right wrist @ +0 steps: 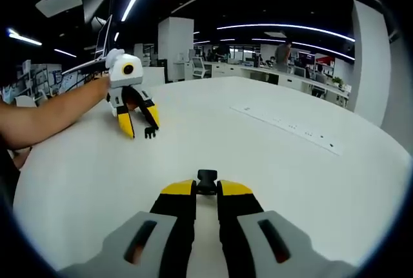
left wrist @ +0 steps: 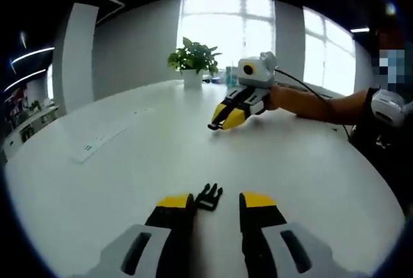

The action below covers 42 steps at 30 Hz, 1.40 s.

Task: Snap the two parts of the plastic buckle together until the buckle closes and remains connected.

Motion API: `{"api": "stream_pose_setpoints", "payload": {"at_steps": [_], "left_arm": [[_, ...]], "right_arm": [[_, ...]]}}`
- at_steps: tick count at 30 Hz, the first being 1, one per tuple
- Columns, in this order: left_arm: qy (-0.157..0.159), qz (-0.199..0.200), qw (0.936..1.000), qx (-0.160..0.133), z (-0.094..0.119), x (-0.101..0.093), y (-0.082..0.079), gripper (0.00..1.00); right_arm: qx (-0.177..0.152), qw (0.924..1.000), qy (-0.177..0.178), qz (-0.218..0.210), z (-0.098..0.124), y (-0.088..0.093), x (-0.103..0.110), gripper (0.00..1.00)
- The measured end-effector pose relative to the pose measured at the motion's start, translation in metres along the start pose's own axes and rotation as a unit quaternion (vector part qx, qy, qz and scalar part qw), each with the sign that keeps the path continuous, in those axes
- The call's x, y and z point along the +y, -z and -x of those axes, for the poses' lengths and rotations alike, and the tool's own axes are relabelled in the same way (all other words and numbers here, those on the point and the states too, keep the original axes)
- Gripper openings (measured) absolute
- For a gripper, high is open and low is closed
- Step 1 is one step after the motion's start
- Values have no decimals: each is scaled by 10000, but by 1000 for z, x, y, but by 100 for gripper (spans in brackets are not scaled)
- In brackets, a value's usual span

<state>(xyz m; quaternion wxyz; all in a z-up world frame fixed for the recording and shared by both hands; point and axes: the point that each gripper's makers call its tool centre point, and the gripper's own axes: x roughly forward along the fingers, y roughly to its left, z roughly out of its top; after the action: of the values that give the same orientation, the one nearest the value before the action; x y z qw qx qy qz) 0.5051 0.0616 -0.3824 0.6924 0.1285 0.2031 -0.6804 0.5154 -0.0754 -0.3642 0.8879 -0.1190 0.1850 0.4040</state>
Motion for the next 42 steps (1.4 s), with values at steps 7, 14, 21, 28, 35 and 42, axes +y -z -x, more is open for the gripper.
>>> {"api": "stream_pose_setpoints", "payload": {"at_steps": [7,14,21,28,35,42], "left_arm": [[-190,-86,9998,-49,0,10,-1,23],[-157,-74,9998,-100,0,8,-2,20],[-94,-79,9999,-99,0,1,-2,20],[-71,-98,9999,-28,3,-3,-1,20],[-75,-202,9998,9,2,-1,-2,17],[-115,-377,9992,94,-1,-1,-4,16]], "right_arm": [[-6,10000,0,22,4,1,8,12],[28,10000,-23,31,3,2,9,12],[7,10000,-20,42,8,2,16,12],[42,10000,-63,49,8,4,19,12],[110,9998,-152,52,6,6,23,12],[149,9997,-193,46,4,8,23,12]]}}
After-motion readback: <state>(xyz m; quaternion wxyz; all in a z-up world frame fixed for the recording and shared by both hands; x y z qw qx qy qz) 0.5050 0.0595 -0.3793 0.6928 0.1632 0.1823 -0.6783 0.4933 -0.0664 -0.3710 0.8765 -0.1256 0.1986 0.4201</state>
